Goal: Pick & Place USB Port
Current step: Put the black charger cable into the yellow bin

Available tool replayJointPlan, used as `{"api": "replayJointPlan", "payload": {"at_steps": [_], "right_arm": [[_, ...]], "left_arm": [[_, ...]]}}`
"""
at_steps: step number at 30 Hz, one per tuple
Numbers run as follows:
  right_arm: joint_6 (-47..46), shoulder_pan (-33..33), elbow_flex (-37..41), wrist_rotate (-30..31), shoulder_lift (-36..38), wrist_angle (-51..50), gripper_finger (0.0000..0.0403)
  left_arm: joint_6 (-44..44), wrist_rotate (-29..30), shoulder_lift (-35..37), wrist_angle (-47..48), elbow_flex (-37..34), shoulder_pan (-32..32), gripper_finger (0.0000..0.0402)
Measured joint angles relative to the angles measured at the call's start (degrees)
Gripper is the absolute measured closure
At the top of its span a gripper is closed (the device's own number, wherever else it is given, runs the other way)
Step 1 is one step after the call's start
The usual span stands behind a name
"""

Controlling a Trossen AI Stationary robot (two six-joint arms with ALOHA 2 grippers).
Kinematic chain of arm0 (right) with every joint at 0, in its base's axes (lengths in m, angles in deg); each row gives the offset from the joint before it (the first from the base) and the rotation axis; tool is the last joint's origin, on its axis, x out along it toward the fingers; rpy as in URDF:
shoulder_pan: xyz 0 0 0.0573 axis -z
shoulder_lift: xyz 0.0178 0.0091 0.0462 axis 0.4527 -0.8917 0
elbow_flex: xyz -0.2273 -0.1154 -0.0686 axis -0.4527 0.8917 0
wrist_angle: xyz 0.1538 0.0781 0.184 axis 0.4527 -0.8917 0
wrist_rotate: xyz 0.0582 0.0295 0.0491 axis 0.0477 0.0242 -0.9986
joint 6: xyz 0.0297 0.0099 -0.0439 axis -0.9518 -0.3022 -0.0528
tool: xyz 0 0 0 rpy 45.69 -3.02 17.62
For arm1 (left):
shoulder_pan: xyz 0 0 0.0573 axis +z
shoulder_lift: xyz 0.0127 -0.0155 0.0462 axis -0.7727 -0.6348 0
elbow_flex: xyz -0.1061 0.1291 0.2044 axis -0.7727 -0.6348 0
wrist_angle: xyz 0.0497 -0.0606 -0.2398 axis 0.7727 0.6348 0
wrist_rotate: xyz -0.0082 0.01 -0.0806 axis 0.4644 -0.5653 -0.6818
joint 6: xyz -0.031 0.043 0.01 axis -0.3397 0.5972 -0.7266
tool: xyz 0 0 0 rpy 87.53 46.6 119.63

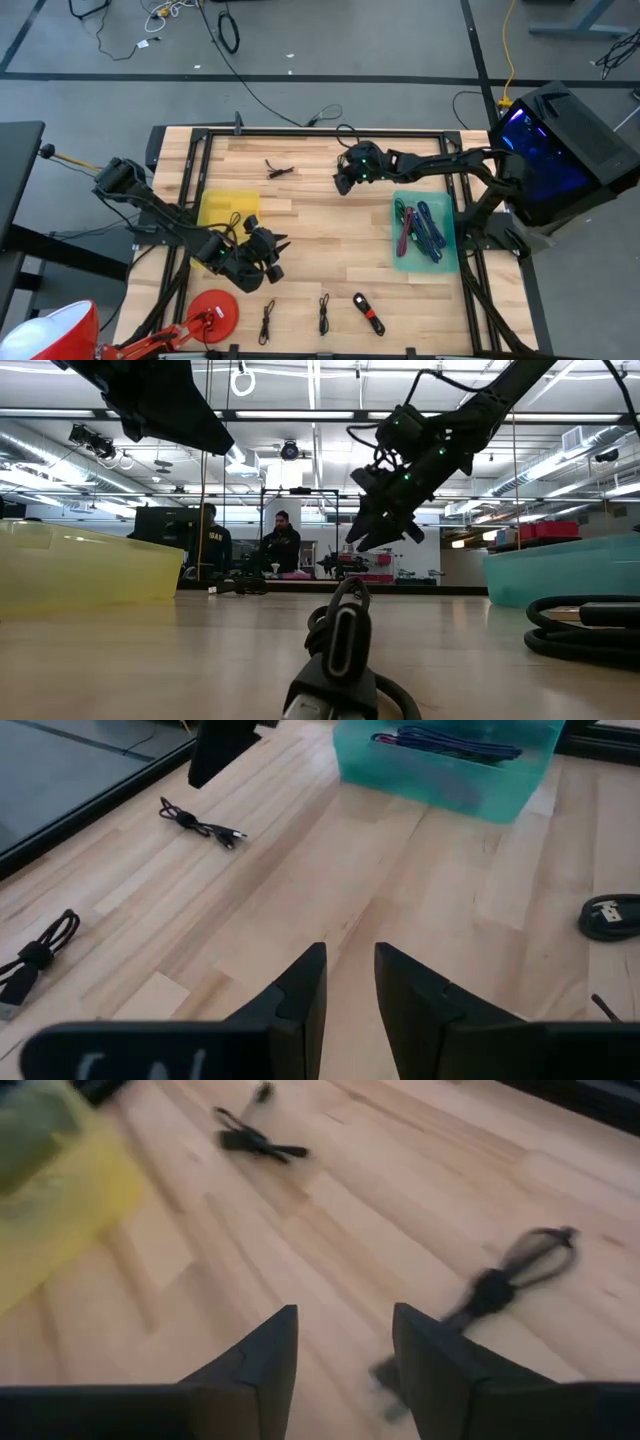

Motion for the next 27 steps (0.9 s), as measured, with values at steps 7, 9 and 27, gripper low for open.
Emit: {"api": "replayJointPlan", "payload": {"at_steps": [7, 9, 27], "right_arm": [[-0.9, 0.3, 0.0, 1.2, -3.0, -1.6, 0.0256], [-1.5, 0.6, 0.0, 0.7, -3.5, -1.7, 0.0256], [-3.4, 0.6, 0.0, 0.3, -9.7, -2.1, 0.0257]], "left_arm": [[0.1, 0.0, 0.0, -0.2, 0.0, 0.0, 0.031], [0.1, 0.0, 0.0, -0.2, 0.0, 0.0, 0.031], [0.2, 0.0, 0.0, -0.2, 0.0, 0.0, 0.031]]}}
